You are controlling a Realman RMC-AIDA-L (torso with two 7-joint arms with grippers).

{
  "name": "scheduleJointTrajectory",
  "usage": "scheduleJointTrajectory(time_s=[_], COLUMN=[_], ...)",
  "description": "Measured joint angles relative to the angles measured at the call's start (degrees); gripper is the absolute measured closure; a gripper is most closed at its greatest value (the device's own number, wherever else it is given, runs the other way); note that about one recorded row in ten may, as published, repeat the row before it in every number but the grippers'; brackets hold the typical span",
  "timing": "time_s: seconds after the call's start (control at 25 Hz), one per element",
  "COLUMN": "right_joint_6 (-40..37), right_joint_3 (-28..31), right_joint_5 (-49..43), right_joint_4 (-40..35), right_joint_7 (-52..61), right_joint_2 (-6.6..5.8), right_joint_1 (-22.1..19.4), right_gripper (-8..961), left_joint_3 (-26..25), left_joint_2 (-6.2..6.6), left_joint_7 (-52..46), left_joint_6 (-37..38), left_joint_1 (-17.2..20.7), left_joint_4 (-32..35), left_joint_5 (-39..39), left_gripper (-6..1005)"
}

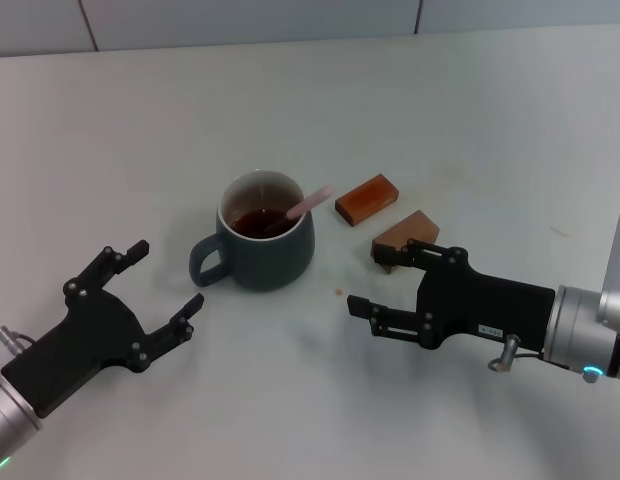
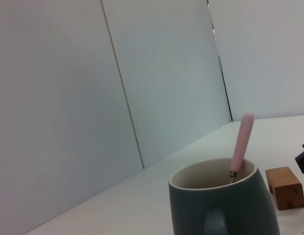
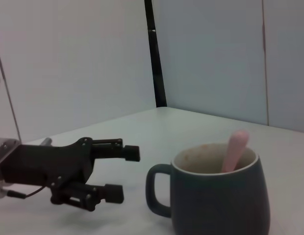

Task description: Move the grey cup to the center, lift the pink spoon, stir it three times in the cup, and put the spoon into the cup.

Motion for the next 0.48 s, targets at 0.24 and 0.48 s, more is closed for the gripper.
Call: scheduleJointTrajectory(time_s=[0.24,0.48], right_joint_6=[0.4,0.4], right_joint_3=[-0.2,-0.6], right_joint_5=[1.4,1.5], right_joint_4=[0.1,0.2], right_joint_7=[-0.1,0.0], right_joint_2=[0.06,0.08], right_joint_1=[0.0,0.3], right_gripper=[210,210], left_joint_3=[0.2,0.7], left_joint_2=[0.02,0.03], left_joint_7=[0.0,0.0], left_joint_6=[0.1,0.1], left_joint_1=[0.2,0.0], left_joint_4=[0.0,0.0], left_joint_5=[0.1,0.1], left_gripper=[149,149])
